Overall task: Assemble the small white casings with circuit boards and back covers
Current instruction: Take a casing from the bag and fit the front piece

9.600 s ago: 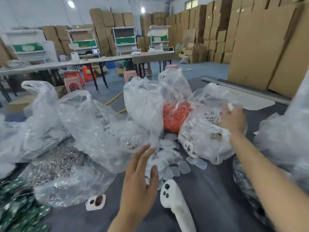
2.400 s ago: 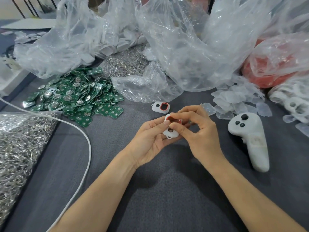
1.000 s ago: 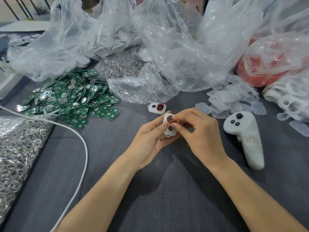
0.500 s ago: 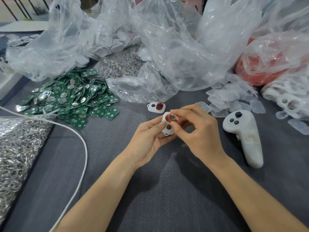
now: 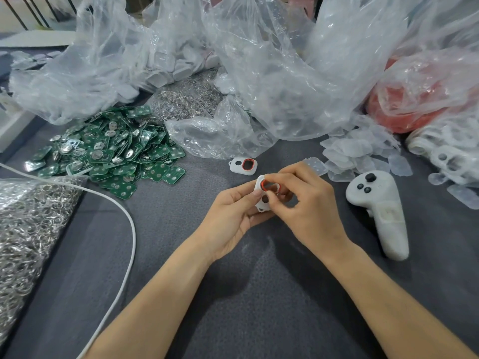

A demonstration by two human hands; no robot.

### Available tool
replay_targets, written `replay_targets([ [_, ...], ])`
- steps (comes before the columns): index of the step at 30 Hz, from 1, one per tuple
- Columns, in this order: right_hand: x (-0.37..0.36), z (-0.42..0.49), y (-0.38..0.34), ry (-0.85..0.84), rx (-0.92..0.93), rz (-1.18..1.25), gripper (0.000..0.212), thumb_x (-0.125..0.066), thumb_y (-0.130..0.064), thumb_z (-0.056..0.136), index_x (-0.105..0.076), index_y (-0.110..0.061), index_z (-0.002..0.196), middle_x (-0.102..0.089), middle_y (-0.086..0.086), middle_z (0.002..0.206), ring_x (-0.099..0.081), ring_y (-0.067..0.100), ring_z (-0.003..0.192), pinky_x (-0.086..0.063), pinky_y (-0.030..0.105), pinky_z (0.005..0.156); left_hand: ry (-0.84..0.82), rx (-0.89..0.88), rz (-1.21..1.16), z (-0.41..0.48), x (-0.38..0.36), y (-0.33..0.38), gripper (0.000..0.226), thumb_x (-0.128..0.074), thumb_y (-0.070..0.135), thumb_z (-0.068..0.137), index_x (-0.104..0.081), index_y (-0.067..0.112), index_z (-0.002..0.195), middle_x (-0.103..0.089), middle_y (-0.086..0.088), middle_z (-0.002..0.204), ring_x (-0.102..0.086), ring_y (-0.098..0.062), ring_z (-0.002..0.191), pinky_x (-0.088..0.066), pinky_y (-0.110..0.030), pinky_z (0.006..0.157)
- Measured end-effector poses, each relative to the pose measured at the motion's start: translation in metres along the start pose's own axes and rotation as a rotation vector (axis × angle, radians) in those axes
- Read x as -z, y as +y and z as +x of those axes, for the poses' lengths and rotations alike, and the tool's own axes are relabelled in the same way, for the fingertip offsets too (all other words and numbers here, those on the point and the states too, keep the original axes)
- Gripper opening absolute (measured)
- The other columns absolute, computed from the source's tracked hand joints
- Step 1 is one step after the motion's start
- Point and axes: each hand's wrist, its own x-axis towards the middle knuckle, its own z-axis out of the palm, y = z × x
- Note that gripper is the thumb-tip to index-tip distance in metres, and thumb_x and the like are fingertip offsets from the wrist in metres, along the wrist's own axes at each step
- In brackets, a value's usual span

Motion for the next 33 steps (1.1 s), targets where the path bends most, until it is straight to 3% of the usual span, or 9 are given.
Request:
replay_targets([
  [3, 0.001, 0.001, 0.000, -0.013, -0.010, -0.003, 0.020, -0.075, 0.000, 0.075, -0.074, -0.008, 0.093, -0.059, 0.004, 0.085, -0.051, 0.005, 0.066, -0.045, 0.013, 0.066, -0.015, 0.000, 0.013, 0.000, 0.001, 0.000, 0.032, -0.051, 0.017, 0.092, -0.064, 0.005, 0.118, -0.068, -0.016, 0.114, -0.066, -0.021, 0.106, -0.053, -0.029, 0.087],
  [15, 0.003, 0.004, 0.004, -0.041, 0.043, 0.045, 0.024, -0.076, 0.000, 0.076, -0.074, -0.004, 0.100, -0.062, 0.007, 0.086, -0.054, 0.007, 0.077, -0.046, 0.014, 0.071, 0.004, 0.000, 0.057, -0.001, 0.002, 0.001, 0.035, -0.048, 0.016, 0.093, -0.059, -0.002, 0.121, -0.063, -0.020, 0.115, -0.062, -0.023, 0.106, -0.052, -0.030, 0.092],
  [20, 0.001, 0.004, 0.001, -0.012, 0.055, 0.075, 0.024, -0.076, 0.001, 0.076, -0.074, -0.004, 0.099, -0.064, 0.007, 0.086, -0.056, 0.009, 0.078, -0.049, 0.016, 0.070, 0.033, -0.022, 0.064, -0.001, 0.003, 0.000, 0.035, -0.046, 0.017, 0.093, -0.059, -0.007, 0.116, -0.059, -0.027, 0.116, -0.056, -0.031, 0.110, -0.051, -0.036, 0.097],
  [30, -0.003, 0.002, -0.011, 0.012, 0.065, 0.098, 0.025, -0.074, 0.006, 0.076, -0.073, -0.001, 0.100, -0.062, 0.007, 0.090, -0.054, 0.004, 0.082, -0.046, 0.011, 0.075, 0.067, -0.040, 0.026, -0.001, 0.004, 0.001, 0.030, -0.052, 0.022, 0.090, -0.067, -0.003, 0.098, -0.070, -0.020, 0.097, -0.069, -0.025, 0.093, -0.056, -0.032, 0.078],
  [33, -0.002, 0.001, -0.014, -0.022, -0.027, 0.281, 0.023, -0.070, 0.003, 0.081, -0.073, -0.006, 0.103, -0.064, 0.002, 0.098, -0.060, 0.004, 0.092, -0.048, 0.014, 0.082, 0.131, -0.028, -0.035, 0.001, 0.004, 0.004, 0.027, -0.057, 0.021, 0.086, -0.074, 0.002, 0.093, -0.071, -0.017, 0.092, -0.070, -0.021, 0.087, -0.058, -0.028, 0.073],
])
